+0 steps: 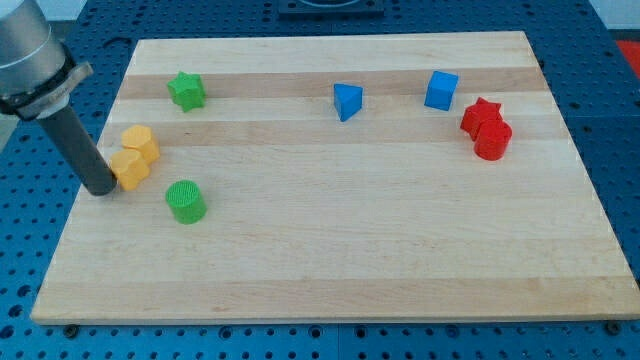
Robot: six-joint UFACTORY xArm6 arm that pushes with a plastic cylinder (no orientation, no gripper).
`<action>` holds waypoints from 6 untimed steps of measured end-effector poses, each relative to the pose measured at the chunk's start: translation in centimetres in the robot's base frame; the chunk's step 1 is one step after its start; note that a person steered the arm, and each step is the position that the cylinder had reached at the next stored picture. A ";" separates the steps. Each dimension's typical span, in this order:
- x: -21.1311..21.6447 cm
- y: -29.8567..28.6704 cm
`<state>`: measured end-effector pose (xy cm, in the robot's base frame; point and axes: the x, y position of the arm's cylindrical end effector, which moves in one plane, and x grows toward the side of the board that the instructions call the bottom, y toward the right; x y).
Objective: Move yellow heart to the right side of the yellow hexagon
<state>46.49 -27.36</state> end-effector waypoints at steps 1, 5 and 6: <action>2.6 0.0; -0.2 1.2; -0.2 1.1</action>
<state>46.24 -26.28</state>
